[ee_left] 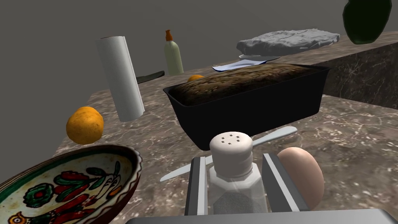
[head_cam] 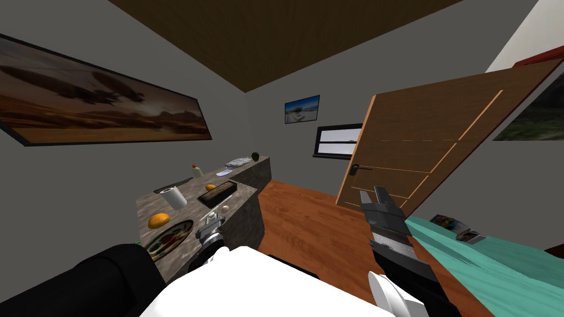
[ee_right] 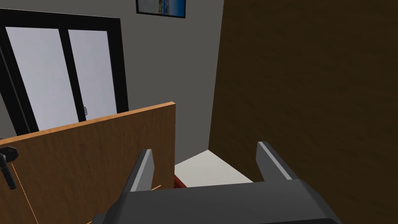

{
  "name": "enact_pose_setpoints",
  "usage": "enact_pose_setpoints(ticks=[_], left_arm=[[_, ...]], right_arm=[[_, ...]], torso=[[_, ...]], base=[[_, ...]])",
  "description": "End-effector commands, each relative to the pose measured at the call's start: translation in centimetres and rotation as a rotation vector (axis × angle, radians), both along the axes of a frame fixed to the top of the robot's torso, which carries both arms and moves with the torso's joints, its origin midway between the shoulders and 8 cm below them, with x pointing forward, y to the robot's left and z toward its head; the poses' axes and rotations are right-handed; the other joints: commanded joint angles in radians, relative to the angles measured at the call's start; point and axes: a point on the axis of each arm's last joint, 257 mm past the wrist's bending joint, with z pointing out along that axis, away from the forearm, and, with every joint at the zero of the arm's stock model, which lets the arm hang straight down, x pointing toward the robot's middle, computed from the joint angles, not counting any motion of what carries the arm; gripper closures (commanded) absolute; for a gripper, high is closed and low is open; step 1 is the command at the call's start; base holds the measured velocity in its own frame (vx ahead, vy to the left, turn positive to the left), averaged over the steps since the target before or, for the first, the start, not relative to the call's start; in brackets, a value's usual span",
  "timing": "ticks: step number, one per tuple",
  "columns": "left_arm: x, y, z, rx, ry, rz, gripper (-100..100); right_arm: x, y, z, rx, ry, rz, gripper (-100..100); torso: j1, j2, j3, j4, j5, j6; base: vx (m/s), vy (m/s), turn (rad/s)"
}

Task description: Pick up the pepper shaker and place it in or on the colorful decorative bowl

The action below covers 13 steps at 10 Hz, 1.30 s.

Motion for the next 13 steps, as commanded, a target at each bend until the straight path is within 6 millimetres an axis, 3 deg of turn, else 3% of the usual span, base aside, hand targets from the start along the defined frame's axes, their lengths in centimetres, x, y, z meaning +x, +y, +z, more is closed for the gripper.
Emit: enact_pose_setpoints(ticks=[1, 5, 9, 13], left_arm=[[-0.2, 0.7, 0.3, 0.02, 0.015, -0.012, 100], [-2.1, 3.0, 0.8, 0.063, 0.067, -0.024, 100], [-6.9, 5.2, -0.5, 0.051, 0.136, 0.013, 100], [-13.5, 6.8, -2.4, -0.009, 0.207, 0.079, 100]], right_arm=[[0.0, 0.0, 0.0, 0.0, 0.0, 0.0, 0], [0.0, 0.0, 0.0, 0.0, 0.0, 0.0, 0], [0.0, 0.0, 0.0, 0.0, 0.0, 0.0, 0], [0.0, 0.0, 0.0, 0.0, 0.0, 0.0, 0]], torso=[[0.0, 0.0, 0.0, 0.0, 0.0, 0.0], [-0.014, 0.007, 0.003, -0.001, 0.002, -0.001], [-0.013, 0.005, 0.001, -0.002, 0.003, -0.001], [-0.011, 0.008, 0.003, -0.002, 0.003, -0.003]], base=[[-0.055, -0.11, -0.036], [-0.071, -0.186, -0.041], [-0.045, -0.163, -0.089], [-0.075, -0.142, -0.074]])
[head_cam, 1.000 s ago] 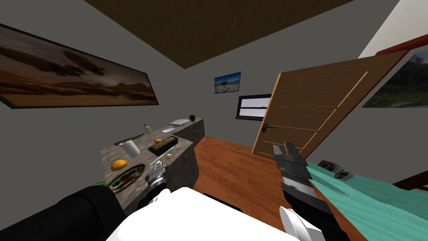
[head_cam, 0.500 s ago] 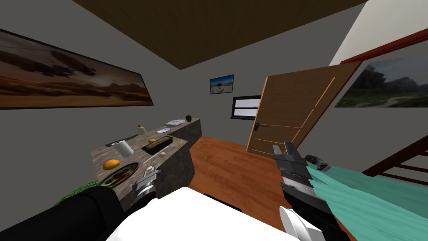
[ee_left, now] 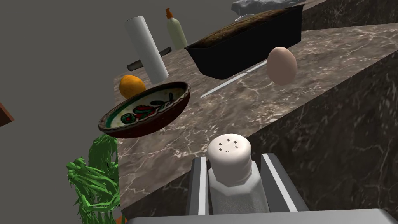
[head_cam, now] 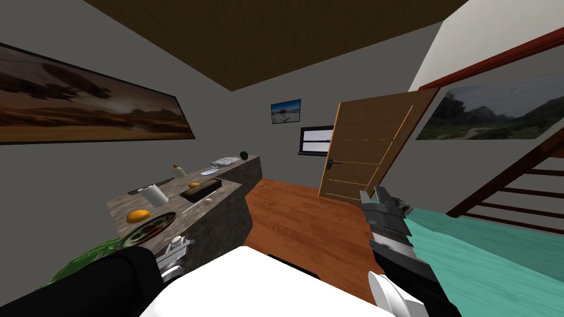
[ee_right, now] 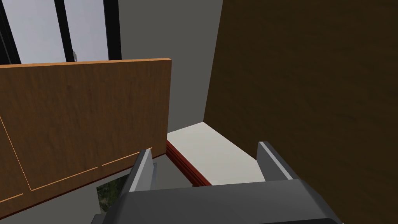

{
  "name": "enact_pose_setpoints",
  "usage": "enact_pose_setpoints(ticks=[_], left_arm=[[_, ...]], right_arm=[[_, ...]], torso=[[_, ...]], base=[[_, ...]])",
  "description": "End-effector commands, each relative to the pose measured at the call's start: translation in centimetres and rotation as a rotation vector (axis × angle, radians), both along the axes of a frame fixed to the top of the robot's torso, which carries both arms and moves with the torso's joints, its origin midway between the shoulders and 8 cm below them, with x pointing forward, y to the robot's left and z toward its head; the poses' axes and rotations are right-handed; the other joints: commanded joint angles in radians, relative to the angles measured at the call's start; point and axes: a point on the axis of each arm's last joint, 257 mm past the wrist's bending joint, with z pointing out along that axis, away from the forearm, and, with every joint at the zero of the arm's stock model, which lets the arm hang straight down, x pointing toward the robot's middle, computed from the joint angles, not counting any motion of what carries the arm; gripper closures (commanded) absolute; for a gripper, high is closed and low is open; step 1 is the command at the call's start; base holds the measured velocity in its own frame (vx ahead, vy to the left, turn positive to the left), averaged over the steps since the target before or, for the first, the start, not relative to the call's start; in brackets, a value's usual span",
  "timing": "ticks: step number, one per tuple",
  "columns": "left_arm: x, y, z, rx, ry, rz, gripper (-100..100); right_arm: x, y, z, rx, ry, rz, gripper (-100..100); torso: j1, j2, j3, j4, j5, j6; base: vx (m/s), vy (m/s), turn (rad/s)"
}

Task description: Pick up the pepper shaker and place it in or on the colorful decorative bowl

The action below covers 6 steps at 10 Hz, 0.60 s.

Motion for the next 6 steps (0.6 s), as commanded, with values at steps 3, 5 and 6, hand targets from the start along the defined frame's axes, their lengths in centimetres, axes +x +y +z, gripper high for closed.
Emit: enact_pose_setpoints(ticks=[3, 5, 6], left_arm=[[-1.9, -0.1, -0.3, -0.046, 0.0, 0.021, 100], [-1.0, -0.1, 0.7, -0.051, -0.024, 0.007, 100], [-0.5, -0.1, 1.2, -0.05, -0.034, 0.0, 100]], right_arm=[[0.0, 0.0, 0.0, 0.0, 0.0, 0.0, 0], [0.0, 0.0, 0.0, -0.001, 0.0, 0.0, 0], [0.0, 0.0, 0.0, -0.001, 0.0, 0.0, 0]], torso=[[0.005, -0.001, 0.0, 0.0, 0.0, 0.0], [0.015, -0.004, -0.002, 0.0, 0.001, 0.001], [0.021, -0.006, -0.003, 0.0, 0.002, 0.001]], base=[[-0.069, -0.056, 0.02], [-0.023, 0.132, 0.082], [0.02, 0.174, 0.056]])
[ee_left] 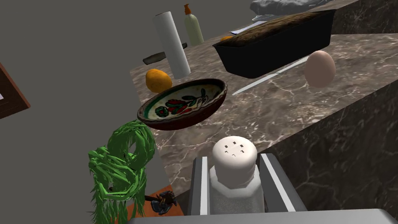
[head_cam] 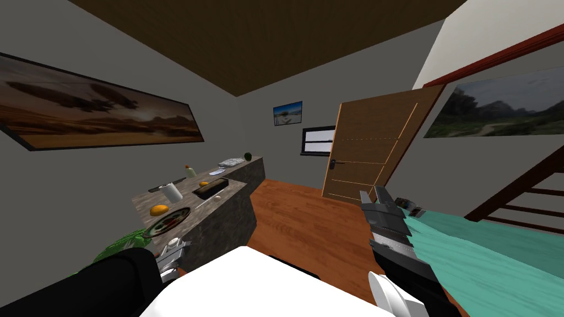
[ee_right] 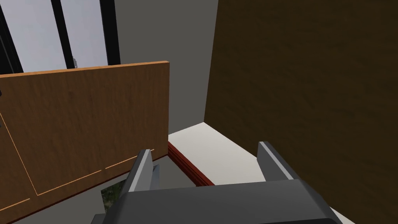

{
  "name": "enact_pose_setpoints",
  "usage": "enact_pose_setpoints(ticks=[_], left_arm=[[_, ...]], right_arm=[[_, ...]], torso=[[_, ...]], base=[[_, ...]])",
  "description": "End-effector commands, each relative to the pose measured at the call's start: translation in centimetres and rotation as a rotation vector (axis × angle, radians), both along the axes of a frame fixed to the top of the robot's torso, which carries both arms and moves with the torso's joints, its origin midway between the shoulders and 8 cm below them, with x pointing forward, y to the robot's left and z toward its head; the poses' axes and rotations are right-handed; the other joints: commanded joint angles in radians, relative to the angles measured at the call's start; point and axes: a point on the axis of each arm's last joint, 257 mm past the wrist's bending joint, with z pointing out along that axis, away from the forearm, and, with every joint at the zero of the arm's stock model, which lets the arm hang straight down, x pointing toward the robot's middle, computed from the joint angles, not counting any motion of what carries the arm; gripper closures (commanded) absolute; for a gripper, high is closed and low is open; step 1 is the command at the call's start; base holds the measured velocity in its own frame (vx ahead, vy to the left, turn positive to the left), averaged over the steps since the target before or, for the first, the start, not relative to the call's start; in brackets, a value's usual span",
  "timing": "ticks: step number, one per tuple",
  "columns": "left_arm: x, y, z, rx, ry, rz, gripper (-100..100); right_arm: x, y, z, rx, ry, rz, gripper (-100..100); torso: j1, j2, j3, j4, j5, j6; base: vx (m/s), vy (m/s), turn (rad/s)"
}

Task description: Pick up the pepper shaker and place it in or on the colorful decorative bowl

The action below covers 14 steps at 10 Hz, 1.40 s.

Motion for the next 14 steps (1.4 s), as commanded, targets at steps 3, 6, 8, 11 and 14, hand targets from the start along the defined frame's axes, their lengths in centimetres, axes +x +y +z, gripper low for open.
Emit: enact_pose_setpoints(ticks=[3, 6, 8, 11, 14], left_arm=[[2.3, 0.0, 2.2, 0.01, -0.041, -0.035, 100], [4.3, -0.2, 4.3, 0.023, -0.081, -0.066, 100], [4.9, -0.4, 5.0, 0.026, -0.094, -0.075, 100], [6.3, -1.0, 6.6, 0.032, -0.131, -0.094, 100], [7.0, -1.9, 7.2, 0.016, -0.171, -0.086, 100]], right_arm=[[0.0, 0.0, 0.0, 0.0, 0.0, 0.0, 0], [0.0, 0.0, 0.0, 0.0, 0.0, 0.0, 0], [0.0, 0.0, 0.0, 0.0, 0.0, 0.0, 0], [0.0, 0.0, 0.0, 0.0, 0.0, 0.0, 0], [0.0, 0.0, 0.0, 0.0, 0.0, 0.0, 0]], torso=[[0.001, -0.002, -0.001, 0.0, 0.0, 0.0], [0.005, -0.001, -0.001, 0.0, 0.001, 0.0], [0.002, -0.002, -0.001, 0.0, 0.001, 0.0], [0.002, -0.001, 0.0, 0.001, 0.001, 0.001], [0.004, -0.003, -0.001, 0.001, 0.003, 0.001]], base=[[0.033, 0.177, 0.082], [0.034, 0.227, 0.093], [0.035, 0.156, 0.033], [0.052, 0.197, 0.085], [0.074, 0.195, 0.064]])
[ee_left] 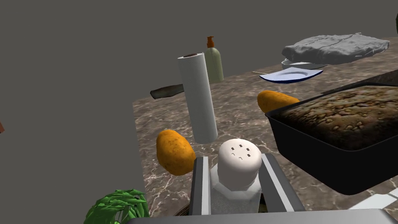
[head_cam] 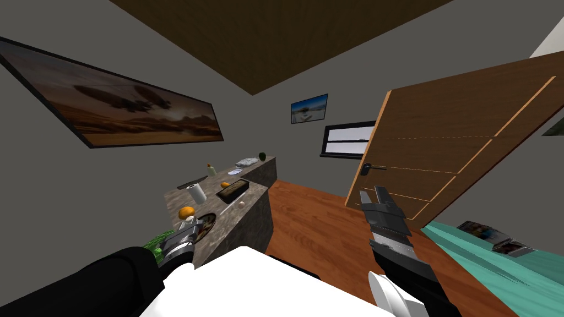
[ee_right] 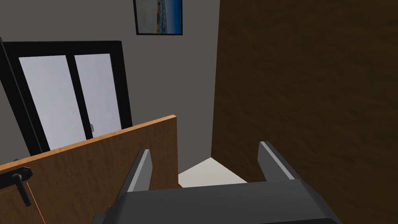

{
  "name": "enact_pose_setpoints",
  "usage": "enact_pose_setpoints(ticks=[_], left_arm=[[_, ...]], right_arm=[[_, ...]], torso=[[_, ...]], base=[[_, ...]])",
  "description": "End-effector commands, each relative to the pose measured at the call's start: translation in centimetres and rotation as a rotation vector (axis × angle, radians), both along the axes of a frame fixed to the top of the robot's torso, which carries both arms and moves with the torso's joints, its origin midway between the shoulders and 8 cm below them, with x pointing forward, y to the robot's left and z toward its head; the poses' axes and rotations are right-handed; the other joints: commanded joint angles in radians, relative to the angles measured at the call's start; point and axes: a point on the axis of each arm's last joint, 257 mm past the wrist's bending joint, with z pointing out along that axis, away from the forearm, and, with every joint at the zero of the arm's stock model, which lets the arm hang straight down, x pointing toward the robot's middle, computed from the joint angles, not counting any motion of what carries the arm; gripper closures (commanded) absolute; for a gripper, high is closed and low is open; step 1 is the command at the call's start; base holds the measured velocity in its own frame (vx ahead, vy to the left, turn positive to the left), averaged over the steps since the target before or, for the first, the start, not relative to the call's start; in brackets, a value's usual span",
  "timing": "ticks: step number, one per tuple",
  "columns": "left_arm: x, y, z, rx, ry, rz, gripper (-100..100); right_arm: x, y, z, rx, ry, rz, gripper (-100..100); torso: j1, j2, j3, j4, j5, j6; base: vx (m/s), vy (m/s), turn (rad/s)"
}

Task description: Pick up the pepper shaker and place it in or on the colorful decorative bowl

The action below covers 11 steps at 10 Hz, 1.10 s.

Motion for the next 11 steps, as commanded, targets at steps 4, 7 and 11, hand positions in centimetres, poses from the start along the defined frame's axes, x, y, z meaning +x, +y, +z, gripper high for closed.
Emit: enact_pose_setpoints(ticks=[4, 7, 11], left_arm=[[0.0, 0.0, 0.0, 0.0, 0.0, 0.0, -100], [0.0, 0.0, 0.0, 0.0, 0.0, 0.0, 0], [-2.5, 0.9, 2.9, 0.012, -0.007, 0.003, -100]], right_arm=[[0.0, 0.0, 0.0, 0.0, 0.0, 0.0, 0], [0.0, 0.0, 0.0, 0.0, 0.0, 0.0, 0], [0.0, 0.0, 0.0, 0.0, 0.0, 0.0, 0]], torso=[[-0.01, 0.005, 0.003, 0.001, -0.002, 0.0], [-0.011, 0.005, 0.003, 0.001, -0.002, 0.0], [-0.012, 0.003, 0.002, 0.001, -0.003, 0.0]], base=[[0.008, 0.018, -0.002], [0.0, 0.0, 0.0], [0.046, -0.022, 0.011]])
